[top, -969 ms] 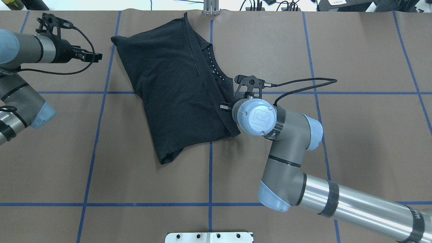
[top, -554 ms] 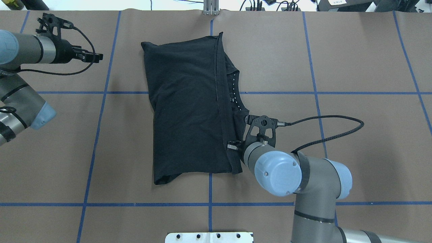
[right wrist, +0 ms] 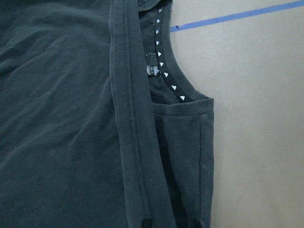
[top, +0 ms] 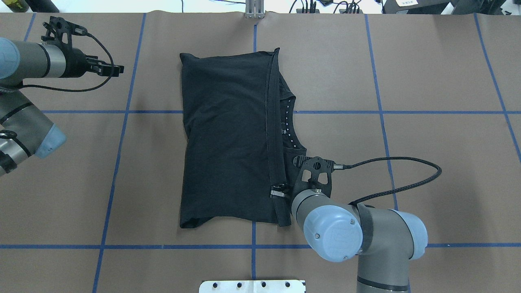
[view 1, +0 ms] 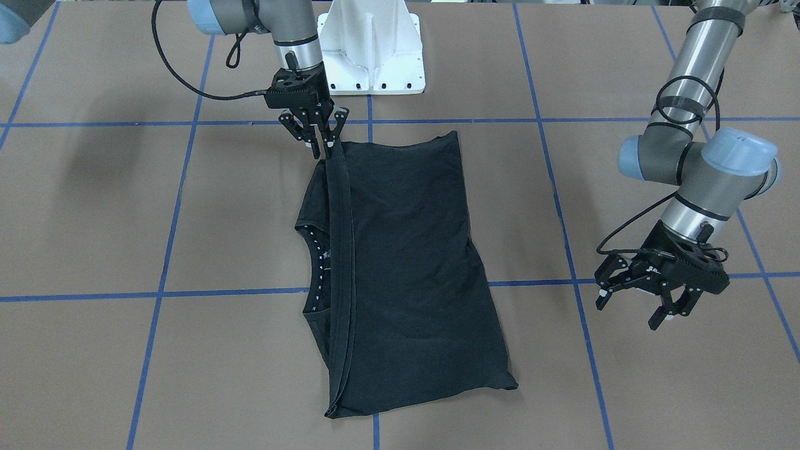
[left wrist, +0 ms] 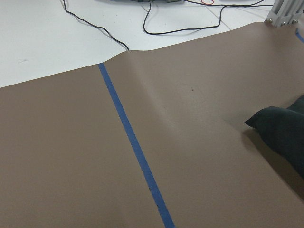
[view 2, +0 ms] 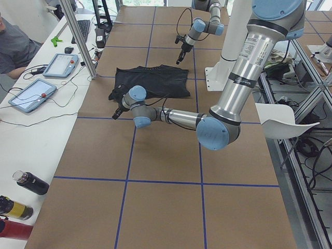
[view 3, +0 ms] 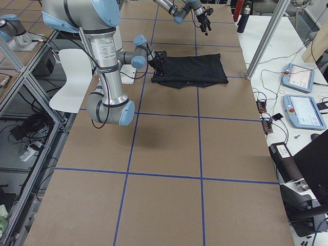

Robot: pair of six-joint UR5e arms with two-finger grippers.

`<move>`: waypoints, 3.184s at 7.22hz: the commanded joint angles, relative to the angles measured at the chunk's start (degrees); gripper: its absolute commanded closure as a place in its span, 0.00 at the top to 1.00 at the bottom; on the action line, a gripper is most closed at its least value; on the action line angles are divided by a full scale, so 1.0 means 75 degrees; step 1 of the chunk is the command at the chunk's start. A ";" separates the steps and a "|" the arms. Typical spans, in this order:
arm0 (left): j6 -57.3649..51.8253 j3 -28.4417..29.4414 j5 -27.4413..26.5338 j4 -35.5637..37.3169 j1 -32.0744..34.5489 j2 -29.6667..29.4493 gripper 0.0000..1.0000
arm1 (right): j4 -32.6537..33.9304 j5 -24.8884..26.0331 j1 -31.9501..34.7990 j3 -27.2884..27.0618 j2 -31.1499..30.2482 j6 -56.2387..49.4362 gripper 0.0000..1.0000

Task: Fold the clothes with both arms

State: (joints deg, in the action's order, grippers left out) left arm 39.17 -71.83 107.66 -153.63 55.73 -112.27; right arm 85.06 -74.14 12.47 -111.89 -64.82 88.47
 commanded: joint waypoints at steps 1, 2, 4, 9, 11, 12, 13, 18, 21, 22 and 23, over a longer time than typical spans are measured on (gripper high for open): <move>0.0004 -0.0020 0.0001 0.0000 0.0000 0.0004 1.00 | 0.1391 -0.0496 0.0527 0.0152 0.0916 -0.0684 1.00; 0.0004 -0.0020 0.0001 0.0000 0.0000 0.0004 1.00 | 0.1536 -0.0520 0.0622 0.0780 0.1373 -0.0698 1.00; 0.0004 -0.0055 0.0001 0.0000 0.0000 0.0004 1.00 | 0.1537 -0.0625 0.1112 0.2966 0.2870 -0.1396 1.00; 0.0004 -0.0044 0.0001 0.0012 0.0000 0.0004 1.00 | 0.2169 -0.0977 0.1678 0.4816 0.3733 -0.2983 1.00; 0.0004 -0.0032 0.0001 0.0012 -0.0012 0.0004 1.00 | 0.2182 -0.0977 0.1689 0.4887 0.3745 -0.2995 1.00; -0.0007 -0.0032 0.0001 0.0012 -0.0012 0.0004 1.00 | 0.2170 -0.0977 0.1701 0.4922 0.3779 -0.2995 1.00; -0.0007 -0.0020 0.0001 0.0012 -0.0024 0.0004 1.00 | 0.2170 -0.0977 0.1713 0.4923 0.3780 -0.2995 1.00; -0.0007 -0.0020 0.0001 0.0024 -0.0047 0.0004 1.00 | 0.3372 -0.0977 0.1958 0.4760 0.3768 -0.3672 1.00; -0.0019 0.0003 0.0221 0.0024 -0.0047 -0.0008 1.00 | 0.3904 -0.0931 0.2111 0.2856 0.2194 -0.4201 1.00; -0.0019 0.0003 0.0328 0.0024 -0.0047 0.0004 1.00 | 0.3904 -0.0907 0.2111 0.2547 0.1815 -0.4202 1.00; -0.0019 0.0003 0.0329 0.0035 -0.0047 0.0004 1.00 | 0.3904 -0.0907 0.2135 0.2335 0.1741 -0.4202 1.00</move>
State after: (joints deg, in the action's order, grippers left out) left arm 39.03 -71.84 109.69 -153.44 55.37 -112.26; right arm 114.19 -81.04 28.32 -91.51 -49.58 57.18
